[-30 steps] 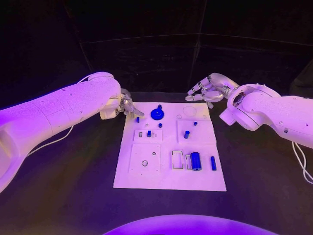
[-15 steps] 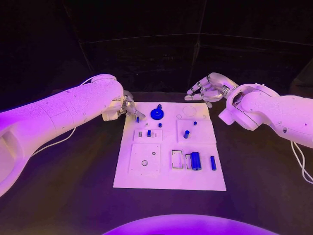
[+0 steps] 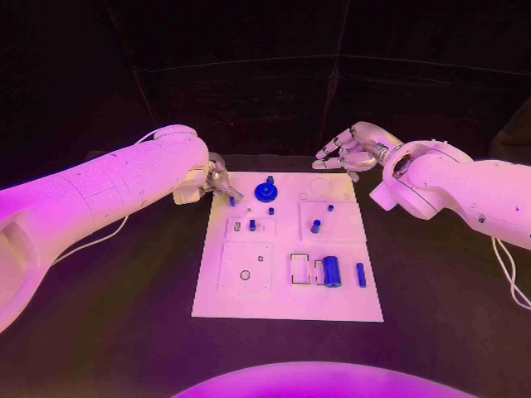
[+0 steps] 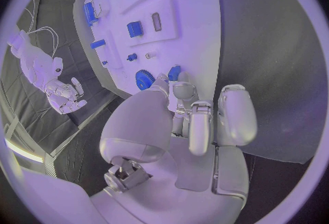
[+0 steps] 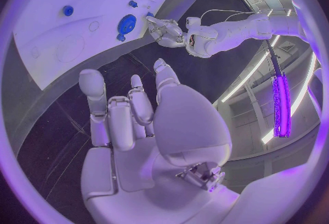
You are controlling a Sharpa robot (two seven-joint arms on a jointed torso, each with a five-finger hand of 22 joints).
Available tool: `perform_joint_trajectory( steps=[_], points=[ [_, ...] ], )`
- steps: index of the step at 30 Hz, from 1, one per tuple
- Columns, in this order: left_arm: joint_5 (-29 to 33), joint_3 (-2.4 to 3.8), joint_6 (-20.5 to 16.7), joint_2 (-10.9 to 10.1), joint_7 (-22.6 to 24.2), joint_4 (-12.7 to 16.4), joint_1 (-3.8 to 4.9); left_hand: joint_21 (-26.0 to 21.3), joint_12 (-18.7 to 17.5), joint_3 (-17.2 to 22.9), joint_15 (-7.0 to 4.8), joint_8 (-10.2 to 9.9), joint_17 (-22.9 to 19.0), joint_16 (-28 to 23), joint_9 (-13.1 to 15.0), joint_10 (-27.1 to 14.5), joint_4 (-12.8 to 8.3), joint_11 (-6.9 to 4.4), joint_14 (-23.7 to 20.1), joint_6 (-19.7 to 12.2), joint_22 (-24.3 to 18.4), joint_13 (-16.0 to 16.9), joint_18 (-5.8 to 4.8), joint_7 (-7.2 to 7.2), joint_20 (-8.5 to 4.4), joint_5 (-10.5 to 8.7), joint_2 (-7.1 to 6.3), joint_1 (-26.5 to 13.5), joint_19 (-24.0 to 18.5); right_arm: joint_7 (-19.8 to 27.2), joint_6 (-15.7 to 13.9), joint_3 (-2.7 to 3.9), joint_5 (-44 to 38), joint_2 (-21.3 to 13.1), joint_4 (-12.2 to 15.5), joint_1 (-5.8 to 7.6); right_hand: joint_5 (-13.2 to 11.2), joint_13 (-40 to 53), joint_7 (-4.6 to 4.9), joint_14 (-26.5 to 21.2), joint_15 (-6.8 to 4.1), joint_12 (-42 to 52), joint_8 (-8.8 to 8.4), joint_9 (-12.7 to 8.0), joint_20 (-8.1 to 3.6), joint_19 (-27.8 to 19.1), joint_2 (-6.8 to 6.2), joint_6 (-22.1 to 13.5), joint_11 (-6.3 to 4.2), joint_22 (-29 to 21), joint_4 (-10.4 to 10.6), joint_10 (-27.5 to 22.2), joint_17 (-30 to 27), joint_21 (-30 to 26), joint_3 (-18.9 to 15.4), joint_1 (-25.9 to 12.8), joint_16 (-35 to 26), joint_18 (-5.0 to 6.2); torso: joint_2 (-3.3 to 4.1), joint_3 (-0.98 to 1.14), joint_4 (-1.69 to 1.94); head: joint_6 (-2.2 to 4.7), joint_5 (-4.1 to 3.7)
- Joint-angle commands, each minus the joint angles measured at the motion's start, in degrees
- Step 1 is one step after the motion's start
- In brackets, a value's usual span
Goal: Assemble the parts on the task board
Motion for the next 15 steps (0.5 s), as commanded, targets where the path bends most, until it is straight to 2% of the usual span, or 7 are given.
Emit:
perform_joint_trajectory(
  steps=[1, 3, 6, 10, 13, 14, 15],
  points=[
    [-0.29, 0.02, -0.10, -0.02, 0.86, 0.13, 0.07, 0.20, -0.08, 2.19, -0.61, -0.11, 15.09, 0.35, -0.27, -0.08, -2.14, -0.45, 5.95, -0.17, 0.02, -0.20, 0.02, -0.41, -0.47, -0.12, 1.33, 2.98, 0.21, 0.43, 0.05, 0.03, 0.12, 0.06, 0.03, 0.12, 0.18, -0.09, -0.13, 2.72, -0.42, -0.22, 0.25, -0.05, -0.11, -0.36, 0.41, -0.21, -0.15, -0.05, 0.05, -0.24, -0.04, -0.20, -0.30, -0.12, -0.22, 0.73, 0.01, -0.02, -0.01, -0.07, 0.00],
    [-0.29, 0.02, -0.18, -0.06, 1.04, 0.21, 0.07, 0.12, -0.39, 4.71, -0.81, -0.46, 15.09, 0.35, -0.56, -0.33, -3.98, -0.64, 5.95, -0.48, -0.03, -0.41, 0.04, -0.61, -0.66, -0.10, 2.26, 5.48, 0.17, 0.43, 0.06, 0.03, 0.12, 0.07, 0.02, 0.12, 0.18, -0.09, -0.13, 2.72, -0.42, -0.22, 0.25, -0.05, -0.11, -0.36, 0.41, -0.21, -0.15, -0.05, 0.05, -0.24, -0.04, -0.20, -0.30, -0.12, -0.22, 0.73, 0.01, -0.02, -0.02, -0.08, 0.00],
    [-0.29, 0.02, -0.39, -0.27, 1.56, 0.51, 0.07, -0.02, -1.14, 9.78, -0.84, -0.87, 15.09, 0.35, -0.91, -0.77, -7.11, -0.64, 5.95, -1.10, -0.12, -0.91, 0.04, -0.42, -0.85, 0.82, 2.39, 8.67, 0.12, 0.43, 0.06, 0.03, 0.12, 0.07, 0.02, 0.12, 0.18, -0.09, -0.13, 2.72, -0.42, -0.22, 0.25, -0.05, -0.11, -0.36, 0.41, -0.21, -0.15, -0.05, 0.05, -0.24, -0.04, -0.20, -0.30, -0.12, -0.22, 0.73, 0.00, -0.02, -0.04, -0.18, -0.04],
    [-0.29, 0.03, -1.00, -1.28, 1.93, 1.99, 0.07, -0.21, -1.87, 20.89, -0.08, 0.04, 15.09, 0.35, -0.57, -0.34, -9.28, -0.27, 5.95, -1.30, -0.13, -1.83, 0.15, 0.14, -0.61, 1.71, -1.39, 5.18, 0.08, 0.44, 0.06, 0.03, 0.12, 0.03, 0.02, 0.12, 0.18, -0.09, -0.13, 2.72, -0.42, -0.22, 0.25, -0.05, -0.11, -0.36, 0.41, -0.21, -0.15, -0.05, 0.05, -0.24, -0.04, -0.20, -0.30, -0.12, -0.22, 0.73, -0.01, -0.02, -0.03, -0.21, -0.15],
    [-0.30, 0.06, -1.66, -2.35, 1.92, 3.52, 0.11, -0.25, -1.80, 26.75, -0.17, 0.92, 15.09, 0.35, -0.10, 0.03, -10.02, -0.34, 5.95, -1.32, -0.04, -2.02, 0.05, 0.01, -0.35, 1.71, -3.14, 2.52, 0.11, 0.43, 0.03, 0.03, 0.12, -0.05, 0.03, 0.12, 0.18, -0.09, -0.13, 2.72, -0.42, -0.22, 0.25, -0.05, -0.11, -0.36, 0.41, -0.21, -0.15, -0.05, 0.05, -0.24, -0.04, -0.20, -0.30, -0.12, -0.22, 0.73, -0.04, 0.00, 0.05, -0.26, -0.30],
    [-0.30, 0.08, -1.98, -2.80, 1.89, 4.16, 0.14, -0.31, -1.68, 32.27, -0.47, 1.85, 15.09, 0.35, 0.44, 0.36, -10.73, -0.35, 5.95, -1.62, 0.03, -2.21, -0.01, 0.44, -0.15, 1.40, -5.51, -0.83, 0.13, 0.43, 0.01, 0.03, 0.12, -0.07, 0.04, 0.12, 0.18, -0.09, -0.13, 2.72, -0.42, -0.22, 0.25, -0.05, -0.11, -0.36, 0.41, -0.21, -0.15, -0.05, 0.05, -0.24, -0.04, -0.20, -0.30, -0.12, -0.22, 0.73, -0.07, 0.02, 0.09, -0.26, -0.29],
    [-0.30, 0.10, -2.30, -3.24, 1.85, 4.80, 0.19, -0.32, -1.65, 32.93, -0.30, 2.04, 15.09, 0.35, 0.54, 0.40, -10.92, -0.19, 5.95, -1.59, 0.04, -2.24, 0.06, 0.13, -0.29, 1.40, -5.70, -1.11, 0.13, 0.43, 0.00, 0.03, 0.12, -0.08, 0.04, 0.12, 0.18, -0.09, -0.13, 2.72, -0.42, -0.22, 0.25, -0.05, -0.11, -0.36, 0.41, -0.21, -0.15, -0.05, 0.05, -0.24, -0.04, -0.20, -0.30, -0.12, -0.22, 0.73, -0.11, 0.06, 0.10, -0.26, -0.26]
  ],
)
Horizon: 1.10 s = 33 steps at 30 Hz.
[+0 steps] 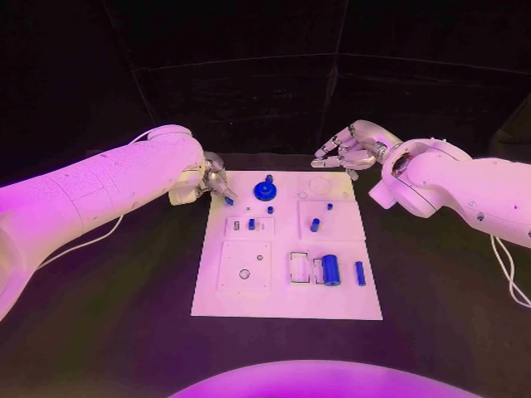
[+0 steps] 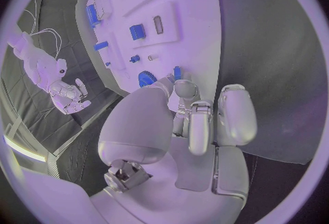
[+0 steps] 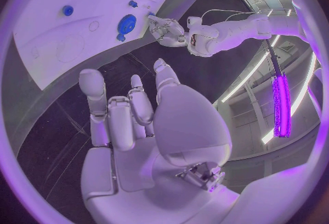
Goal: Assemble the parts on the task board
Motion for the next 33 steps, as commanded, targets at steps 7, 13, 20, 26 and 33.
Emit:
perform_joint_trajectory(
  steps=[7, 13, 20, 26, 33],
  points=[
    [-0.06, 0.18, -4.72, -3.88, 0.29, 6.16, 0.53, -0.32, 0.34, 14.92, 0.22, 1.62, 15.09, 0.36, 0.92, 1.03, -9.45, -0.16, 6.04, -0.30, 0.25, -0.21, 0.07, -0.24, 0.07, -0.24, -2.25, -4.25, 0.18, 0.40, -0.08, 0.03, 0.12, -0.23, 0.16, 0.12, 0.18, -0.09, -0.13, 2.72, -0.42, -0.22, 0.25, -0.06, -0.11, -0.36, 0.41, -0.21, -0.15, -0.06, 0.05, -0.24, -0.04, -0.20, -0.30, -0.12, -0.22, 0.72, -0.06, 0.02, 0.12, 0.14, 0.28],
    [0.52, 0.20, -8.43, -6.70, -0.40, 11.26, 0.58, -0.32, 0.43, 16.17, 0.14, 2.06, 15.09, 0.36, 1.17, 1.22, -9.88, -0.20, 6.04, -0.31, 0.31, -0.20, 0.05, -0.28, 0.08, -0.27, -2.75, -4.93, 0.21, 0.39, -0.08, 0.03, 0.12, -0.35, 0.22, 0.12, 0.25, -0.14, -0.13, 2.70, -0.42, -0.28, 0.27, -0.06, -0.11, -0.38, 0.47, -0.23, -0.15, -0.12, 0.06, -0.28, -0.14, -0.24, -0.35, -0.05, -0.29, 0.73, -0.09, 0.03, 0.09, 0.10, 0.57],
    [0.70, 0.12, -13.13, -9.34, -0.45, 16.97, -0.11, -0.26, 0.52, 16.76, 0.11, 2.33, 15.09, 0.36, 1.31, 1.37, -10.05, -0.25, 6.04, -0.26, 0.42, -0.16, 0.03, -0.34, 0.05, -0.25, -3.04, -5.33, 0.27, 0.40, -0.08, 0.03, 0.12, -0.43, 0.28, 0.13, 0.25, -0.14, -0.13, 2.70, -0.42, -0.28, 0.27, -0.06, -0.11, -0.38, 0.47, -0.23, -0.15, -0.12, 0.06, -0.28, -0.14, -0.24, -0.35, -0.05, -0.29, 0.73, -0.11, 0.07, 0.13, 0.14, 0.78],
    [0.73, 0.03, -16.74, -11.04, -0.40, 20.84, -1.84, -0.08, 0.70, 17.05, 0.08, 2.52, 15.09, 0.36, 1.40, 1.60, -10.05, -0.29, 6.04, -0.19, 0.67, -0.01, -0.02, -0.40, 0.03, -0.34, -3.24, -5.73, 0.37, 0.42, 0.01, 0.03, 0.12, -0.36, 0.23, 0.13, 0.25, -0.14, -0.13, 2.70, -0.42, -0.28, 0.27, -0.06, -0.11, -0.38, 0.47, -0.23, -0.15, -0.12, 0.06, -0.28, -0.14, -0.24, -0.35, -0.05, -0.29, 0.73, -0.13, 0.04, 0.20, 0.01, 0.95],
    [0.49, 0.01, -17.66, -12.10, -0.62, 23.35, -3.50, -0.10, 0.71, 17.20, 0.06, 2.62, 15.09, 0.36, 1.45, 1.67, -10.00, -0.31, 6.04, -0.16, 0.64, -0.05, -0.01, -0.44, 0.01, -0.48, -3.31, -5.98, 0.38, 0.44, 0.10, 0.03, 0.12, -0.30, 0.18, 0.13, 0.25, -0.14, -0.13, 2.70, -0.42, -0.28, 0.27, -0.06, -0.11, -0.38, 0.47, -0.23, -0.15, -0.12, 0.06, -0.28, -0.14, -0.24, -0.35, -0.05, -0.29, 0.73, 0.01, 0.03, 0.03, 0.06, 1.28]
  ],
)
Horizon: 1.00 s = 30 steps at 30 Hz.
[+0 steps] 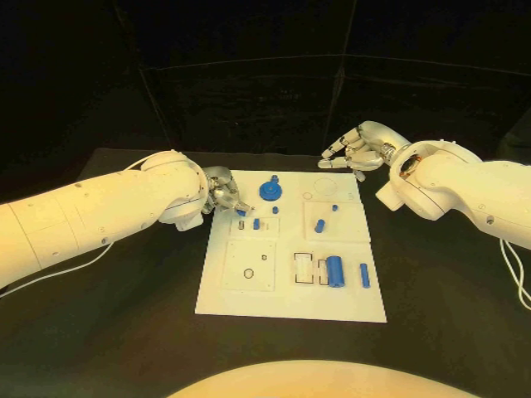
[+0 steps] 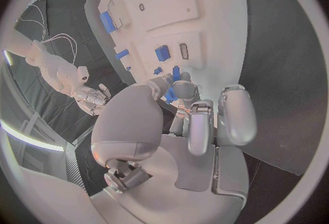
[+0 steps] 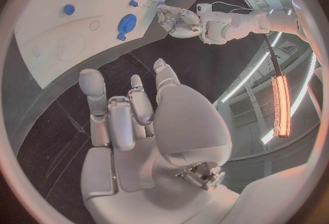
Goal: Assemble the parts on the task board
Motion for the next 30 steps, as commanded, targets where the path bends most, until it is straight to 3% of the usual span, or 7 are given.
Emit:
perform_joint_trajectory(
  steps=[1, 9, 19, 30],
  points=[
    [-0.09, 0.06, -2.44, -0.25, -0.37, 0.89, -0.29, -0.09, 0.20, 7.77, 0.05, 0.34, 15.10, 0.35, 0.13, 0.39, -7.32, 0.12, 6.04, 0.07, 0.00, 0.00, -0.01, -0.28, 0.01, -0.30, 0.15, -0.42, 0.38, 0.44, 0.11, 0.03, 0.12, 0.06, 0.08, 0.13, 0.25, -0.06, -0.13, 2.70, -0.42, -0.28, 0.27, -0.06, -0.11, -0.37, 0.47, -0.23, -0.15, -0.06, 0.06, -0.28, -0.05, -0.25, -0.36, -0.06, -0.29, 0.73, 0.11, -0.01, -0.15, 0.03, 0.17],
    [-0.59, 0.06, -1.31, -0.42, -1.35, 1.38, -0.97, -0.07, 0.19, 7.86, 0.03, 0.42, 15.10, 0.35, 0.16, 0.41, -7.27, 0.10, 6.04, 0.08, 0.04, -0.05, -0.02, -0.31, 0.00, -0.43, 0.12, -0.61, 0.40, 0.43, 0.19, 0.02, 0.12, 0.21, 0.05, 0.12, 0.25, -0.06, -0.13, 2.70, -0.42, -0.28, 0.27, -0.06, -0.11, -0.37, 0.47, -0.23, -0.15, -0.06, 0.06, -0.28, -0.05, -0.25, -0.36, -0.06, -0.29, 0.73, 0.13, -0.02, -0.16, -0.08, 0.28],
    [-2.61, 0.06, 2.38, -0.61, -1.50, 1.73, -1.16, -0.12, 0.19, 8.15, -0.02, 0.54, 15.10, 0.35, 0.23, 0.41, -7.50, 0.01, 6.04, 0.04, 0.00, -0.06, -0.01, -0.39, -0.03, -0.47, -0.08, -0.64, 0.40, 0.37, 0.16, 0.02, 0.11, 0.27, -0.02, 0.12, 0.29, -0.01, -0.13, 2.73, -0.42, -0.21, 0.30, -0.06, -0.11, -0.34, 0.53, -0.24, -0.15, -0.02, 0.10, -0.23, 0.07, -0.25, -0.45, -0.03, -0.24, 0.72, 0.12, -0.02, -0.18, -0.34, 0.32],
    [-3.09, 0.06, 4.05, -0.91, -2.26, 2.10, -1.19, -0.12, 0.19, 8.15, -0.02, 0.54, 15.10, 0.35, 0.23, 0.41, -7.50, 0.01, 6.04, 0.04, 0.00, -0.06, -0.01, -0.39, -0.03, -0.47, -0.08, -0.64, 0.40, 0.30, 0.20, 0.02, 0.00, 0.25, -0.03, 0.12, 0.29, -0.01, -0.13, 2.73, -0.42, -0.21, 0.30, -0.06, -0.11, -0.34, 0.53, -0.24, -0.15, -0.02, 0.10, -0.23, 0.07, -0.25, -0.45, -0.03, -0.24, 0.72, 0.10, -0.03, -0.13, -0.47, 0.31]
  ],
)
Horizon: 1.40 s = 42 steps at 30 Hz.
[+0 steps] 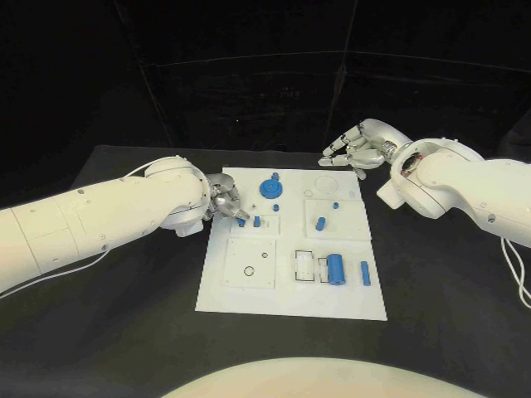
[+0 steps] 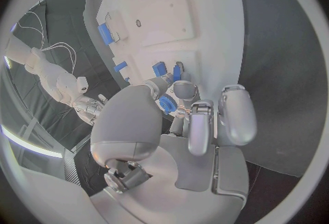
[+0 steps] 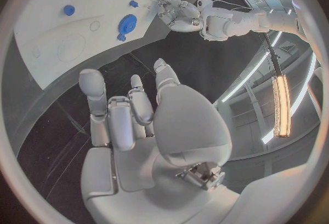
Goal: Assemble the parts on the task board
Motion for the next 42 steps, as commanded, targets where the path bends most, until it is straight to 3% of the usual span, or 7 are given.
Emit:
perform_joint_trajectory(
  steps=[1, 20, 34, 42],
  points=[
    [-0.92, 0.01, 1.98, -0.16, -0.81, 0.27, 0.03, -0.11, 0.17, 6.75, -0.04, 0.38, 15.09, 0.35, 0.03, 0.31, -6.37, -0.20, 6.04, -0.11, 0.02, -0.02, 0.00, -0.30, -0.04, -0.03, 0.49, -0.02, 0.40, 0.32, 0.18, 0.03, 0.00, 0.02, 0.04, 0.12, 0.29, -0.02, -0.13, 2.73, -0.42, -0.21, 0.30, -0.06, -0.11, -0.34, 0.53, -0.24, -0.15, -0.03, -0.06, -0.23, 0.06, -0.25, -0.29, -0.03, -0.24, 0.72, -0.01, -0.02, 0.04, -0.04, -0.02],
    [-1.38, 0.00, 2.13, -0.54, -1.26, 0.12, 0.03, 0.04, 0.35, 6.91, -0.06, 0.54, 15.09, 0.35, 0.11, 0.46, -6.43, -0.22, 6.04, -0.04, 0.24, 0.23, -0.05, -0.33, -0.07, 0.02, 0.33, -0.20, 0.47, 0.62, -0.18, 0.03, -0.01, -0.06, 0.08, 0.11, 0.29, -0.02, -0.13, 2.73, -0.42, -0.21, 0.30, -0.06, -0.11, -0.34, 0.53, -0.24, -0.15, -0.03, -0.06, -0.23, 0.06, -0.25, -0.29, -0.03, -0.24, 0.72, 0.00, 0.02, -0.03, -0.12, 0.10],
    [-1.37, -0.03, 2.37, -0.06, -0.60, 0.06, 0.04, 0.06, 0.91, 5.06, -0.49, 1.98, 15.09, 0.35, 0.71, 0.98, -5.14, -0.82, 6.04, 1.39, 0.45, 0.55, -0.07, -1.23, -0.41, -0.67, -1.26, -3.41, 0.56, 0.64, -0.18, 0.03, -0.02, -0.14, 0.16, 0.11, 0.33, -0.08, -0.13, 2.72, -0.43, -0.27, 0.34, -0.06, -0.12, -0.36, 0.61, -0.26, -0.15, -0.13, -0.06, -0.27, -0.04, -0.32, -0.37, 0.09, -0.31, 0.74, -0.01, 0.03, -0.02, -0.27, -0.05],
    [-1.36, -0.04, 2.68, 0.15, -0.64, -0.14, 0.05, 0.13, 1.09, 4.83, -0.65, 2.39, 15.09, 0.35, 0.93, 1.13, -5.27, -1.04, 6.04, 1.73, 0.59, 0.70, -0.10, -1.47, -0.55, -1.02, -0.65, -3.06, 0.61, 0.65, -0.19, 0.03, -0.02, -0.12, 0.14, 0.11, 0.33, -0.08, -0.13, 2.72, -0.43, -0.27, 0.34, -0.06, -0.12, -0.36, 0.61, -0.26, -0.15, -0.13, -0.06, -0.27, -0.04, -0.32, -0.37, 0.09, -0.31, 0.74, 0.01, 0.00, 0.00, -0.31, -0.08]
  ],
)
